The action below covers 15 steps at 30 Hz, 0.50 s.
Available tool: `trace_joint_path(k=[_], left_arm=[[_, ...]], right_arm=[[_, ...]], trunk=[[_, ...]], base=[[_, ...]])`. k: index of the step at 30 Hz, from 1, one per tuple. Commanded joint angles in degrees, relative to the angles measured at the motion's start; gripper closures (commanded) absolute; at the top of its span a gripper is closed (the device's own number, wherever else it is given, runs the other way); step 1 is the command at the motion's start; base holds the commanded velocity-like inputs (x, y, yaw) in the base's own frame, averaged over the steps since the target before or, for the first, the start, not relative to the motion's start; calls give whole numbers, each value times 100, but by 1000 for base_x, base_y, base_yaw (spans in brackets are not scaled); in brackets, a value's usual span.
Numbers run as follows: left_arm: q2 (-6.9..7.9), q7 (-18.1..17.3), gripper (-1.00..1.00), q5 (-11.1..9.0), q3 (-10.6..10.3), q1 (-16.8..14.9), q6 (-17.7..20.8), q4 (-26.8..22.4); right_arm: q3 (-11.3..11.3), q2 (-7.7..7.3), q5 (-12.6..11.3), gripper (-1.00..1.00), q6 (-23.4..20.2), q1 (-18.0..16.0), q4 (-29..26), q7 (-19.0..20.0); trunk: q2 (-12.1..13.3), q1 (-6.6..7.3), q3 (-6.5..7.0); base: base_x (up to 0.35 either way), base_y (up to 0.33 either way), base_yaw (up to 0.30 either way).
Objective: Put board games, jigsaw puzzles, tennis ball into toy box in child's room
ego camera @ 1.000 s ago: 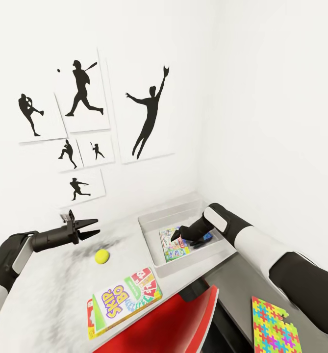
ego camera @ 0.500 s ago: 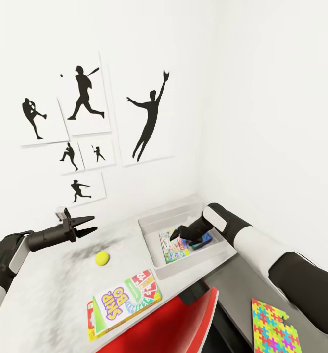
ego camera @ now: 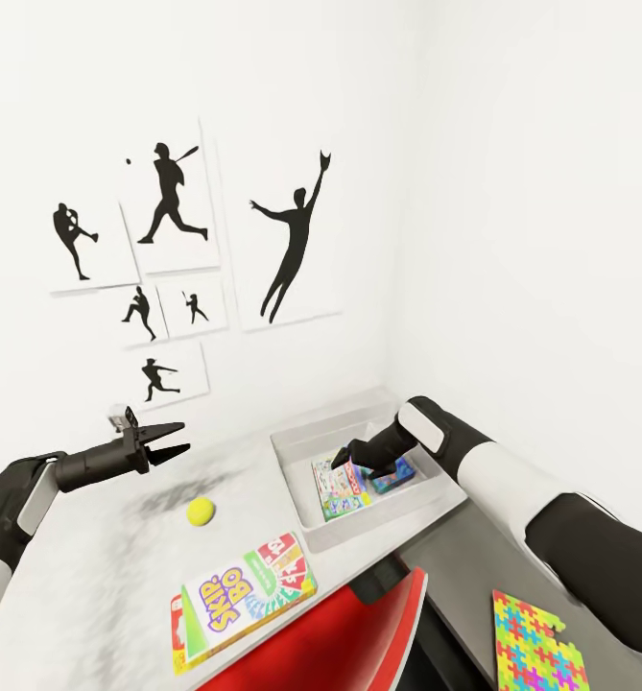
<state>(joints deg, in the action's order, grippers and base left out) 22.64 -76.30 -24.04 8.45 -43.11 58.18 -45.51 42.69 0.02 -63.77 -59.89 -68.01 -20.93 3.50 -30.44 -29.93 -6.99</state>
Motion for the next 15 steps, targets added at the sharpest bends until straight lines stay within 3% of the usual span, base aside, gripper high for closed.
trace_joint_path(k=[1,15], left_arm=[[1,-8,-100,-13,-1,-4,47,1],[-5,-8,-100,-12,-9,-4,41,-2]], right_arm=[[15,-1,31,-100,-11,-9,1,37],[-10,-22,31,-100,-11,-8,1,37]], trunk=[[-10,-3,-2],[-10,-3,131]], base=[[0,0,0],[0,0,0]])
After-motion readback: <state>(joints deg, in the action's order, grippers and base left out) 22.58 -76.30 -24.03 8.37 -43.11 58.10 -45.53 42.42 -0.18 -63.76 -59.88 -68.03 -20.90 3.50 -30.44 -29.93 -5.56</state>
